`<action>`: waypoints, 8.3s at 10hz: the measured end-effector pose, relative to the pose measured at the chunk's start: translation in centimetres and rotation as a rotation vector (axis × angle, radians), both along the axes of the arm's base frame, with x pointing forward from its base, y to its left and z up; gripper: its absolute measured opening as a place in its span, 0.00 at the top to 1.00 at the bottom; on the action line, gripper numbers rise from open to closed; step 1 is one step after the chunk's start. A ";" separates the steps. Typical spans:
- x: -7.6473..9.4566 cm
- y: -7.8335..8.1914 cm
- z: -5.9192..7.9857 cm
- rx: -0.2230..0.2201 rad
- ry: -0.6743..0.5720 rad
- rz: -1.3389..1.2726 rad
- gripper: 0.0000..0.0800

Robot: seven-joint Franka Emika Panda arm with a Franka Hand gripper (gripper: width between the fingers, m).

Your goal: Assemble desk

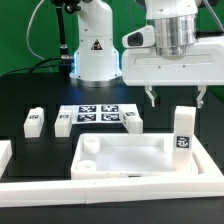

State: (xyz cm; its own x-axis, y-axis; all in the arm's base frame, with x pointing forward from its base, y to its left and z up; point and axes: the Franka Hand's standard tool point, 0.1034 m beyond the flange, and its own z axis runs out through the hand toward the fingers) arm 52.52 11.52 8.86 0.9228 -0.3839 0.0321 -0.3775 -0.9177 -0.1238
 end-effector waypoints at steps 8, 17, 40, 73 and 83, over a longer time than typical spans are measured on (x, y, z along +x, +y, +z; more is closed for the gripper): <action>-2.5 -5.1 -2.6 -0.079 -0.018 0.540 0.19; -7.7 -6.2 -5.2 0.085 0.777 0.392 0.19; -3.6 -10.2 1.3 0.186 0.846 0.218 0.64; 8.3 -16.6 3.6 -0.317 -0.528 0.040 0.64; 7.9 -17.1 3.5 -0.337 -0.543 0.046 0.64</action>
Offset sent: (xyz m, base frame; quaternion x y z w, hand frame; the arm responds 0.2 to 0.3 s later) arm -0.0249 -0.0498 -0.0306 0.0286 0.0431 -0.2928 0.9548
